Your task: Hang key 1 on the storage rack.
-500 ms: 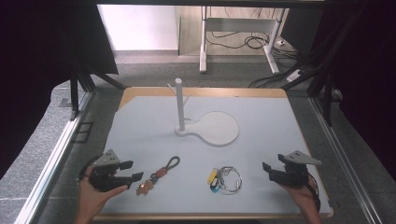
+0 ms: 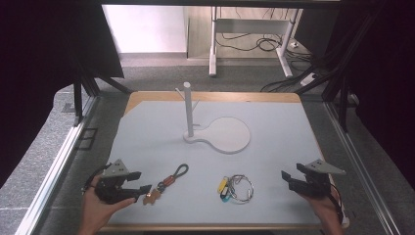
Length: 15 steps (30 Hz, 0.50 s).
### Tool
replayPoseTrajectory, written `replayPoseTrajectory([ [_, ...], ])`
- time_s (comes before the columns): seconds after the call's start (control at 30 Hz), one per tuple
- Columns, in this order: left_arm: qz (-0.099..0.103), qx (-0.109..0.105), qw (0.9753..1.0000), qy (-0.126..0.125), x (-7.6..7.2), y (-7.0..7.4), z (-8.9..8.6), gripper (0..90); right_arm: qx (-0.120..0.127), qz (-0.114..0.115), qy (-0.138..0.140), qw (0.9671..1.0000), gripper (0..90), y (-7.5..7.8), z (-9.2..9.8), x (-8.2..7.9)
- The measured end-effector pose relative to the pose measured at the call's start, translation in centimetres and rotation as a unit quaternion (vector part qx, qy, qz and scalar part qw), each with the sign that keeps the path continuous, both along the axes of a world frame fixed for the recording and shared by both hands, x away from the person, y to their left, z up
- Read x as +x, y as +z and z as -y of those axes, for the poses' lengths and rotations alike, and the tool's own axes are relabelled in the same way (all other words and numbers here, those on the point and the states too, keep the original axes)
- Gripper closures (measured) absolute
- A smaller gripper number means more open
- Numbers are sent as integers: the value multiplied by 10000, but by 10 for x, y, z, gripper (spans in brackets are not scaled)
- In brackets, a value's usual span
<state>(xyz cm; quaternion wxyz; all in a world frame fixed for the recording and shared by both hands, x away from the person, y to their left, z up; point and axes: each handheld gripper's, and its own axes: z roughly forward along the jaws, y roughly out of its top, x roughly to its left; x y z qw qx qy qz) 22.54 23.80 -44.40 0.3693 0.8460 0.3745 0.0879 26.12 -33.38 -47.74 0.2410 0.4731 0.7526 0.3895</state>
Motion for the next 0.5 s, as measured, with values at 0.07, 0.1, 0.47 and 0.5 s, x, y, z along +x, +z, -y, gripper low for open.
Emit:
replayPoseTrajectory([
  [0.07,-70,96,9999,-31,-1,5,-2,379,3,0,46,10000,322,0,-1,1],
  [0.1,-111,121,9999,-43,0,7,-2,381,-13,-15,81,10000,322,-1,-2,1],
  [0.47,-524,657,9952,-498,25,24,20,388,-23,-165,130,9998,329,-8,0,2],
  [0.5,-596,711,9941,-564,29,24,23,390,-26,-166,137,9998,329,-7,0,2],
])
